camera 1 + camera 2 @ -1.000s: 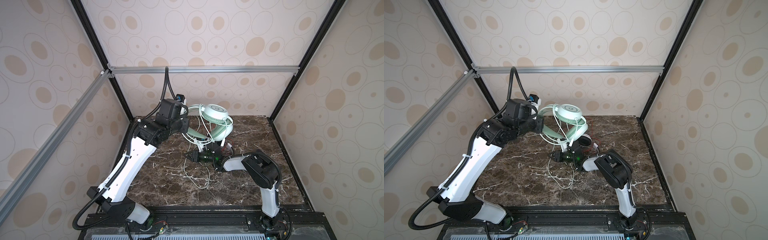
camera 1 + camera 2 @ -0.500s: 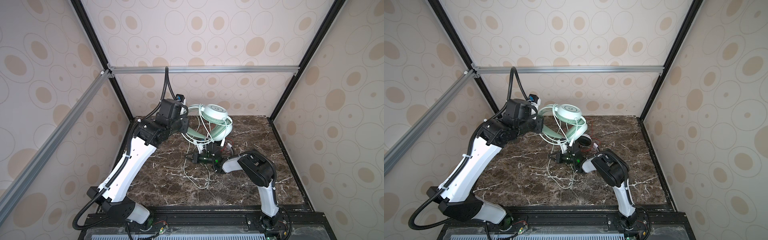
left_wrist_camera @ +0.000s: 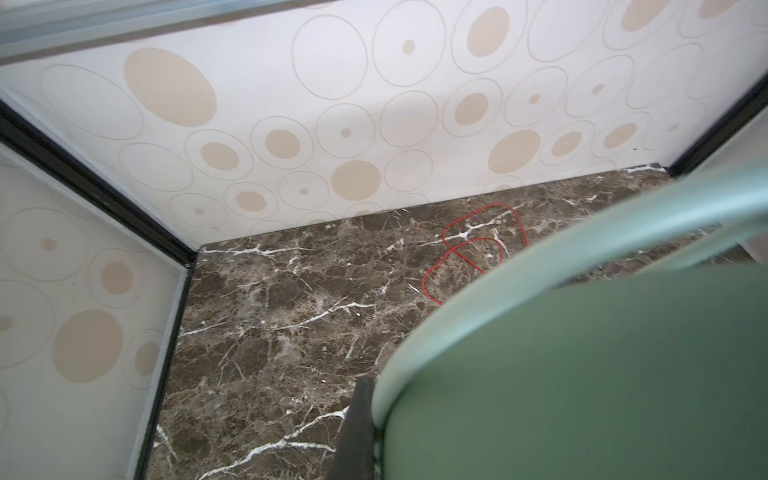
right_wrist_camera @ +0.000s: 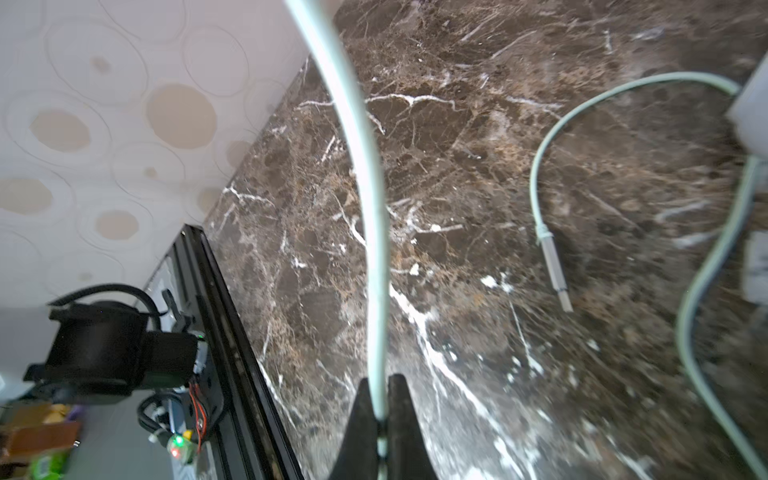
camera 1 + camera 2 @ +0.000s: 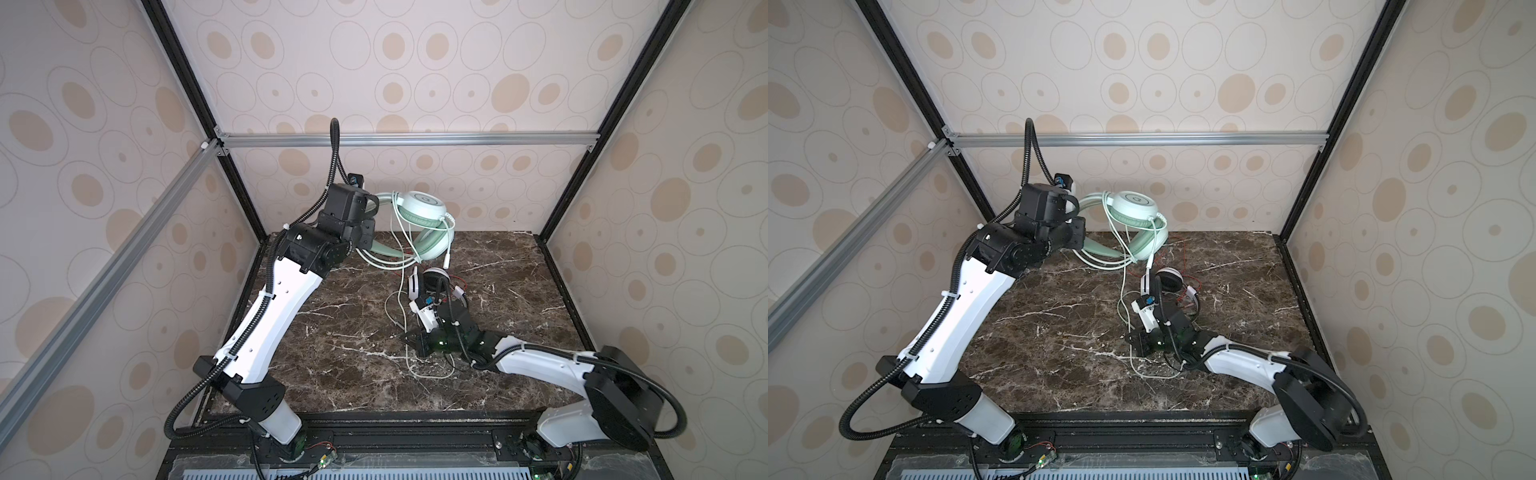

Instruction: Wrap the headphones

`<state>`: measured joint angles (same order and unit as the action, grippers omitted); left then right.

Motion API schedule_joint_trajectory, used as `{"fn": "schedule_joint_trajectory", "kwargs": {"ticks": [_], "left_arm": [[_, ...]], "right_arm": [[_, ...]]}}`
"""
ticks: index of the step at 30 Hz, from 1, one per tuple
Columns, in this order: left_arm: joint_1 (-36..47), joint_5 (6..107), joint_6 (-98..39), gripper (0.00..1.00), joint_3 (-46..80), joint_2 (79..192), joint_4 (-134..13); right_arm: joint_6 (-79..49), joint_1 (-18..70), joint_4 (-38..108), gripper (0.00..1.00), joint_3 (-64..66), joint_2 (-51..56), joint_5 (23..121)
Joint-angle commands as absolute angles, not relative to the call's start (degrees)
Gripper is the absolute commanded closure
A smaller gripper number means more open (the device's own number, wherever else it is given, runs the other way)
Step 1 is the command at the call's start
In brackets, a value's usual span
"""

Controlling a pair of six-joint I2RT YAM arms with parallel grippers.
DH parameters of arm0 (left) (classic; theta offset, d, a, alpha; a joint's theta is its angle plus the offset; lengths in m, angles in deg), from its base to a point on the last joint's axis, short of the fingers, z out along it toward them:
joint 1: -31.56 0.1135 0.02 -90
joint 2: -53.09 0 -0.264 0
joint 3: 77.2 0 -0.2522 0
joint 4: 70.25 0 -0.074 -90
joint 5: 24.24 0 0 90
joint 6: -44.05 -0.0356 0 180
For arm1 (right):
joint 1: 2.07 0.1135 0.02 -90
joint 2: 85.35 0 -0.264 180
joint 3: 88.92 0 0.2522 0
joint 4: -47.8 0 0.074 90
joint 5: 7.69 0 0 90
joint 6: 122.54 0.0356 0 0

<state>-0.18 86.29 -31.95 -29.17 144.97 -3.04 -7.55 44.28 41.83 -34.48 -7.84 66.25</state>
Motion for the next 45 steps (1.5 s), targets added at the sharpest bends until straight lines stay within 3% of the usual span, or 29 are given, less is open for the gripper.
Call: {"fn": "schedule_joint_trajectory", "kwargs": {"ticks": [1, 9, 15, 25, 33, 39, 45], "left_arm": [[0.62, 92.94, -31.09, 1.00, -33.96, 144.22, -5.38], [1.37, 99.90, -30.58, 1.00, -35.12, 145.71, -5.43], [1.33, 101.60, -28.42, 1.00, -31.83, 147.31, -5.64], [0.97, 104.86, -24.98, 1.00, -14.22, 146.27, -8.04], [-2.81, 107.18, -26.67, 1.00, -1.32, 142.74, -13.19], [-4.21, 108.93, -25.74, 1.00, 2.37, 143.87, -12.79], [-5.53, 98.65, -31.61, 1.00, 3.01, 143.97, -15.41]], "right_arm": [[-13.55, 45.08, 23.75, 1.00, -36.19, -13.85, 76.25], [-14.38, 47.16, 10.07, 1.00, -37.17, -26.72, 86.08], [-14.35, 55.38, -3.01, 1.00, -30.61, -27.43, 101.96], [-17.51, 62.88, -19.80, 1.00, -12.79, -24.47, 121.53], [-27.93, 62.96, -22.38, 1.00, 0.30, -19.02, 127.26], [-34.84, 63.12, -20.84, 1.00, 7.78, -16.25, 124.33], [-39.85, 63.15, -17.23, 1.00, 9.96, -14.10, 124.88]]}}
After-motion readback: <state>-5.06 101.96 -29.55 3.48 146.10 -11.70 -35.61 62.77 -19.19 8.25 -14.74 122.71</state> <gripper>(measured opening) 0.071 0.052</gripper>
